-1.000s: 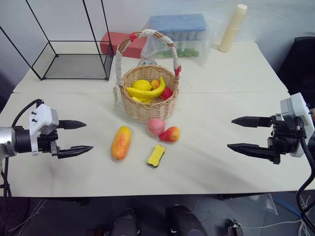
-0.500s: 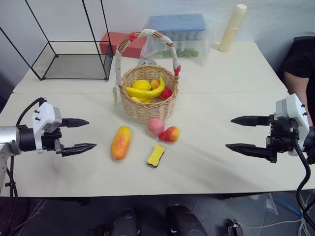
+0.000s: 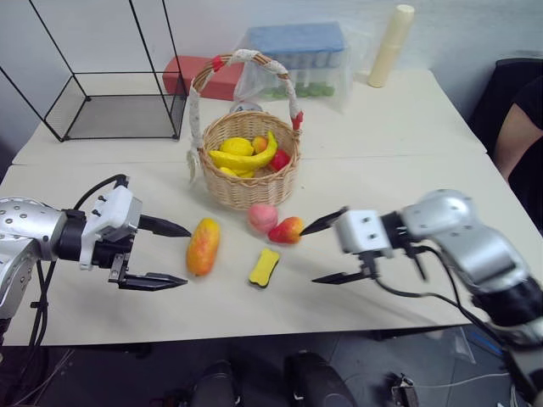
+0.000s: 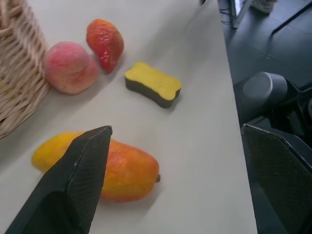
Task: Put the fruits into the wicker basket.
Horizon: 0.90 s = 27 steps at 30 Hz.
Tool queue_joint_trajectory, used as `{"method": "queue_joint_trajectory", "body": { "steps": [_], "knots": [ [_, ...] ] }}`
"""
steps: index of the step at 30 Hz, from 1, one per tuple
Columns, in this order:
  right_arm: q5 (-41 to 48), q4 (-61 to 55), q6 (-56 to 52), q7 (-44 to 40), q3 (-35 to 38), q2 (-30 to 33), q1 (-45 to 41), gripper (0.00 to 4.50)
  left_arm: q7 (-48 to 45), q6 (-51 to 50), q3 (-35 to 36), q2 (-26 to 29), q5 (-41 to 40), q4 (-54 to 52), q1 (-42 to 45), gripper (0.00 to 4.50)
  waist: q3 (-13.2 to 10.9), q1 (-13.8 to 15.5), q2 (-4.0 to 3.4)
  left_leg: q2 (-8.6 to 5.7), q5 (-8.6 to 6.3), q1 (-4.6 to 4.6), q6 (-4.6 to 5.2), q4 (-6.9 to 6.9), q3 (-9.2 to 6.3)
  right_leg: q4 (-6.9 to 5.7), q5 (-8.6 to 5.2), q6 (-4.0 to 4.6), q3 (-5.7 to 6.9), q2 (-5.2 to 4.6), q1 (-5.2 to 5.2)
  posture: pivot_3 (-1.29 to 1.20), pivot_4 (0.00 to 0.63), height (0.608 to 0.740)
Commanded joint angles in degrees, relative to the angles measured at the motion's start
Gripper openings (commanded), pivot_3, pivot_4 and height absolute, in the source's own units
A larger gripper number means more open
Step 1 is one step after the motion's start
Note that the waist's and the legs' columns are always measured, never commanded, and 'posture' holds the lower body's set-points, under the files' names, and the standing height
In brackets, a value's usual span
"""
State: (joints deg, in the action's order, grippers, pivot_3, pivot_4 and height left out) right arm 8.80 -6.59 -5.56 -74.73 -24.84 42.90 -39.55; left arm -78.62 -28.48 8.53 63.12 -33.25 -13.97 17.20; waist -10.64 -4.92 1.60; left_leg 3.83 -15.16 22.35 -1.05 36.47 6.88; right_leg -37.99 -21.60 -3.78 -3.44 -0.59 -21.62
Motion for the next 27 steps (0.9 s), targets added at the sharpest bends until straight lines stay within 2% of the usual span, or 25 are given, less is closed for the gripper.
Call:
{"method": "queue_joint_trajectory", "body": {
  "steps": [1, 4, 10, 15, 18, 22, 25, 27],
  "knots": [
    [-5.57, 7.32, 9.1, -1.67, -3.49, -3.93, -2.6, 4.45, -0.75, 1.6, -1.71, -0.19, 0.95, -2.26, 0.22, 4.5, -0.02, 0.04, -0.01, 0.0, 0.01, 0.0, -0.01, 0.02, 0.01, -0.02, 0.0, 0.0, -0.01, 0.0, 0.0, 0.0, 0.15, 0.74],
    [-8.41, 14.09, 13.29, -2.74, -6.81, -10.17, -6.49, 4.45, 0.38, 1.4, -1.99, -0.96, 0.63, -2.71, 0.73, 4.5, -0.03, 0.08, 0.0, 0.02, 0.02, 0.01, -0.03, 0.1, -0.01, -0.11, 0.0, 0.01, 0.0, 0.0, -0.02, 0.0, 0.15, 0.74],
    [-11.14, 24.74, 17.49, -3.54, -8.47, -18.21, -11.39, 4.45, 1.78, 0.58, -0.79, -1.52, -0.19, -3.33, 0.64, 4.5, -0.04, -0.02, 0.0, 0.09, -0.01, 0.01, -0.02, 0.56, -0.04, -0.57, -0.02, 0.04, 0.02, 0.01, -0.01, 0.0, 0.15, 0.74],
    [-13.5, 32.77, 20.38, -6.66, -9.99, -21.45, -13.63, 4.45, 2.8, 0.65, -0.21, -1.66, -0.23, -3.96, 0.11, 4.5, -0.04, 0.11, 0.01, 0.07, -0.01, -0.01, -0.02, 0.65, -0.06, -0.71, -0.02, 0.05, 0.04, -0.01, 0.0, 0.0, 0.15, 0.74],
    [-13.4, 35.31, 20.44, -8.53, -9.94, -22.14, -14.15, 3.92, 3.28, 0.52, -0.03, -1.73, -0.34, -4.21, 0.18, 4.5, -0.04, 0.11, 0.01, 0.05, -0.02, -0.01, 0.0, 0.64, -0.08, -0.72, -0.02, 0.05, 0.06, -0.05, 0.01, 0.0, 0.15, 0.74],
    [-11.03, 34.64, 17.81, -11.84, -8.27, -21.64, -14.07, 2.63, 3.46, 0.58, -0.26, -1.87, -0.4, -3.79, 0.97, 4.5, -0.04, 0.08, 0.01, 0.06, -0.02, -0.04, -0.01, 0.65, -0.08, -0.77, -0.02, 0.05, 0.06, -0.05, 0.03, 0.0, 0.15, 0.74],
    [-6.92, 28.27, 11.13, -15.08, -6.22, -19.09, -11.8, 1.64, 3.59, 0.73, -1.07, -2.62, -0.58, -3.43, 2.32, 4.5, -0.04, 0.3, 0.01, 0.05, -0.02, -0.03, -0.01, 0.64, -0.11, -0.78, -0.02, 0.05, 0.09, -0.05, 0.03, 0.0, 0.15, 0.74],
    [-2.72, 19.45, 3.36, -14.68, -2.88, -15.7, -8.51, 1.18, 3.62, 0.5, -2.17, -3.87, -1.08, -3.64, 3.96, 4.5, -0.04, 0.55, 0.01, 0.04, -0.03, 0.0, -0.01, 0.65, -0.15, -0.75, -0.02, 0.05, 0.12, -0.08, 0.03, 0.0, 0.15, 0.74]
  ]
}}
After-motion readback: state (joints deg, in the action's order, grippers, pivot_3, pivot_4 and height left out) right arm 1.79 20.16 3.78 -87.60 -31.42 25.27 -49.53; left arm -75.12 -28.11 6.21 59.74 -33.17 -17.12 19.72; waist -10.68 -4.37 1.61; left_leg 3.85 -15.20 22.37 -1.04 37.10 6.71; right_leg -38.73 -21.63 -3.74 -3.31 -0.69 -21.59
